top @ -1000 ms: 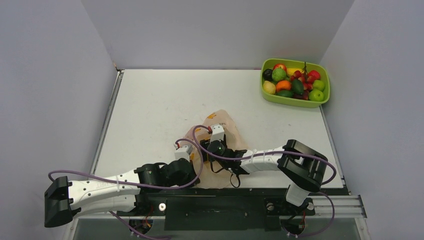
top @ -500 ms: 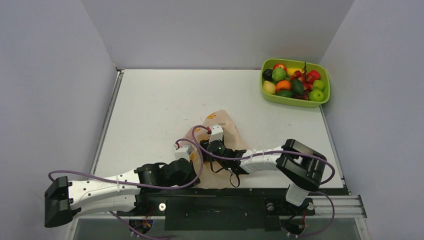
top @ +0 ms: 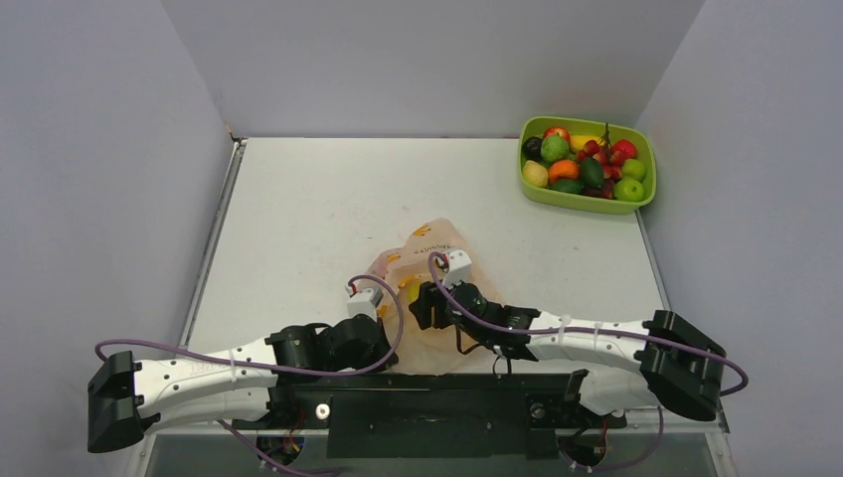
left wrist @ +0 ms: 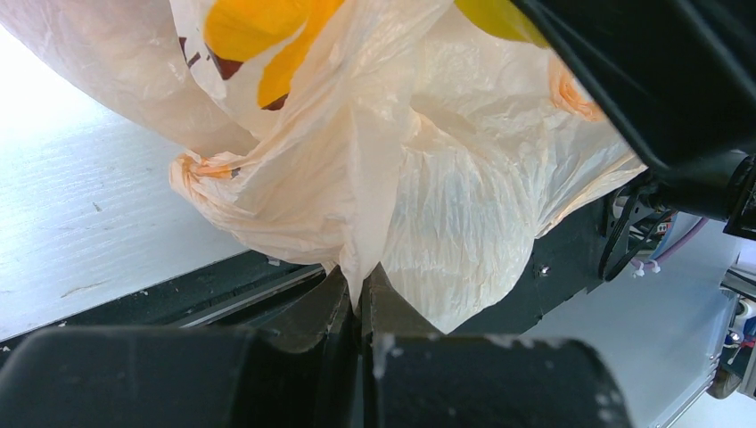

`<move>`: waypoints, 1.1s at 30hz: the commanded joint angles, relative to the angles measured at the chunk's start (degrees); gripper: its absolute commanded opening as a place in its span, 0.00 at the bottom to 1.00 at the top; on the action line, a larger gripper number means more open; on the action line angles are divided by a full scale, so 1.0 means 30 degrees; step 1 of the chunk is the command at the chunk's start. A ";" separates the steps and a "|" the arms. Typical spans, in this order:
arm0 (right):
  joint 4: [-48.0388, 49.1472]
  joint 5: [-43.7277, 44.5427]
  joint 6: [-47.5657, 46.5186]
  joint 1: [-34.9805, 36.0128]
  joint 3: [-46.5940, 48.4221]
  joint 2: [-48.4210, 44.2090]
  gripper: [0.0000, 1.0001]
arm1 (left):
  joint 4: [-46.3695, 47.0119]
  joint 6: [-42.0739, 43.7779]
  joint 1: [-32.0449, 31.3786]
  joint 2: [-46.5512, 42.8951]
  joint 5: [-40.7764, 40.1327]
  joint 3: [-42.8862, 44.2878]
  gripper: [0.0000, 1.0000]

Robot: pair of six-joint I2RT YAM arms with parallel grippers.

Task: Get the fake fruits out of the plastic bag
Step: Take out the fake fruit from the plastic bag, then place the fake fruit in the bin.

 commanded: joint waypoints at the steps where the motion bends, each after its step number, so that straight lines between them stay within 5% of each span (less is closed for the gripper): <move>1: -0.0422 -0.2475 0.0056 0.0187 -0.0925 -0.2867 0.00 | 0.0886 0.0052 -0.0060 0.0015 -0.0320 0.0820 0.00; 8: -0.3321 -0.3635 -0.0610 0.0195 -0.1213 -0.8577 0.00 | 0.1024 0.0186 -0.0025 0.0003 -0.0288 0.0713 0.00; 14: -0.7087 0.1161 -0.2531 -0.0286 0.1548 -1.1917 0.00 | 0.1168 0.0322 -0.0003 0.0071 -0.0222 0.0876 0.00; 25: -0.7916 0.3277 -0.1375 -0.6225 0.3179 -1.1252 0.00 | 0.1150 0.0250 0.0012 -0.0616 -0.0446 0.1068 0.00; 33: -0.5604 0.2261 -0.0457 -1.2440 0.4440 -0.7104 0.00 | 0.0622 0.0984 0.0027 -0.0527 -0.0525 0.1603 0.00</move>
